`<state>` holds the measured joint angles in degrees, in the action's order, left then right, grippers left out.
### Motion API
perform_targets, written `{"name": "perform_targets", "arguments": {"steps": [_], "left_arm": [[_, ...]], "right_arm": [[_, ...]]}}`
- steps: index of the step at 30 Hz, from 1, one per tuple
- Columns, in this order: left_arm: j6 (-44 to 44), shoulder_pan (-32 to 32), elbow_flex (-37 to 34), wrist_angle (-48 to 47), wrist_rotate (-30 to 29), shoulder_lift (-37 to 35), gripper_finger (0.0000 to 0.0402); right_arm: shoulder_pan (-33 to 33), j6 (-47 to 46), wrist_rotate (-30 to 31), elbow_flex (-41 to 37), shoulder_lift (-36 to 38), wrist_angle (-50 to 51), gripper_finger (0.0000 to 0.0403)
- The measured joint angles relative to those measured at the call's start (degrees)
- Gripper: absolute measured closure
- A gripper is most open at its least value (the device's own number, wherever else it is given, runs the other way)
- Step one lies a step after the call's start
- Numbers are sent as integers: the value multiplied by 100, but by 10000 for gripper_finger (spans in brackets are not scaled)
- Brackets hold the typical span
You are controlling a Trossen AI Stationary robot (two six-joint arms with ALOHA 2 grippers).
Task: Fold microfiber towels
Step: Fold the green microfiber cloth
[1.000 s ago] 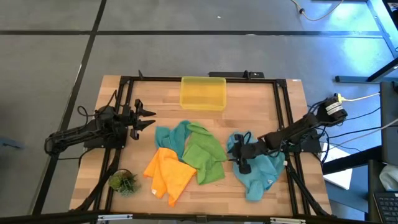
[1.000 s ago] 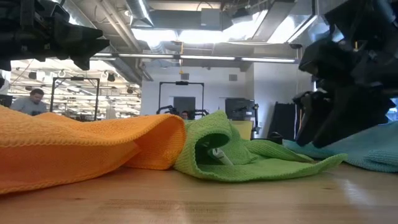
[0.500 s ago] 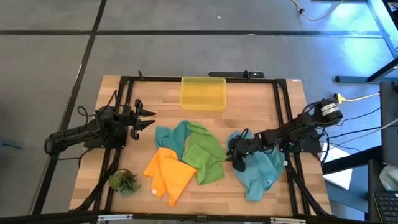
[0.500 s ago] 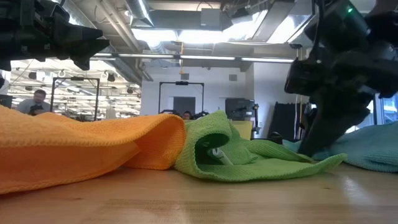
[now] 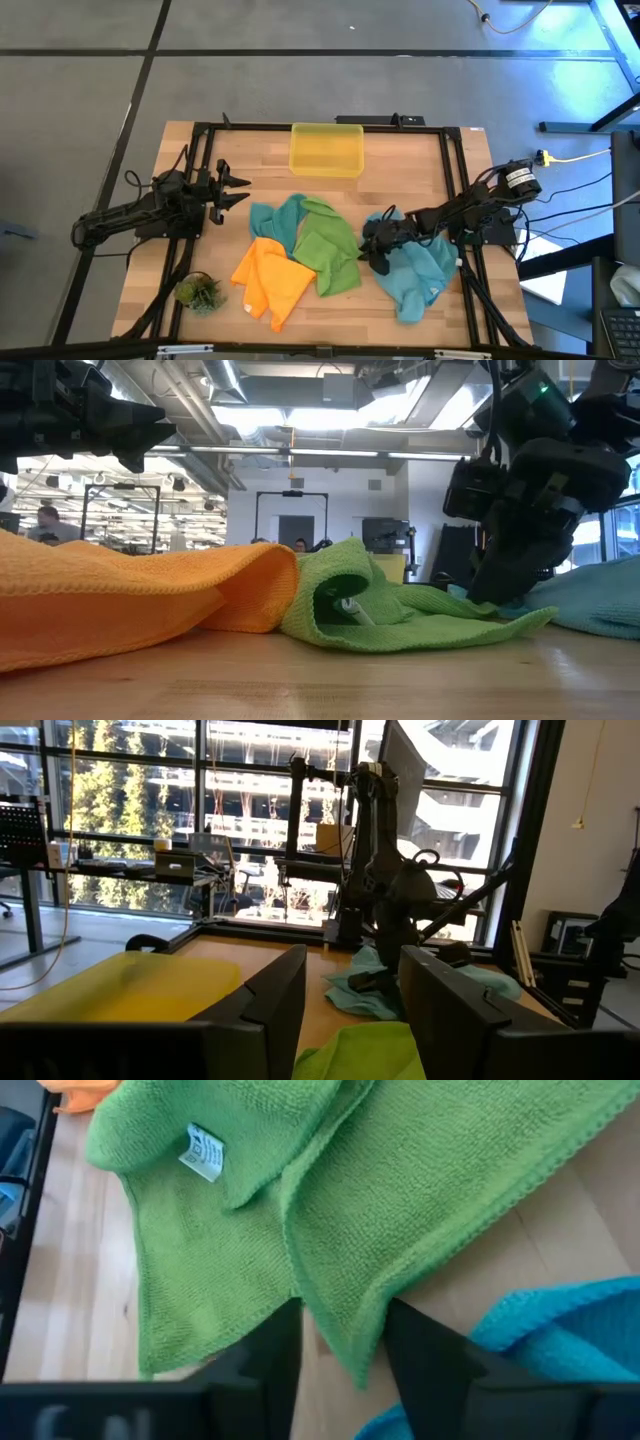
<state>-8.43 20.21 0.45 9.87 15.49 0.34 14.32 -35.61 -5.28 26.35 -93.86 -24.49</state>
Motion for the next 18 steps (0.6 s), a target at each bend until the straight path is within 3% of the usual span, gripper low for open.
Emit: {"name": "perform_targets", "arguments": {"steps": [6, 13, 18], "left_arm": [[0, 2, -1, 0, 0, 0, 248], [-1, 0, -1, 2, 0, 1, 248], [-46, 2, 0, 4, 0, 0, 248]], "right_arm": [[-103, 354, -111, -15, -20, -16, 388], [-168, 531, -147, -15, 80, -43, 397], [-168, 598, -121, -15, 584, 90, 398]]}}
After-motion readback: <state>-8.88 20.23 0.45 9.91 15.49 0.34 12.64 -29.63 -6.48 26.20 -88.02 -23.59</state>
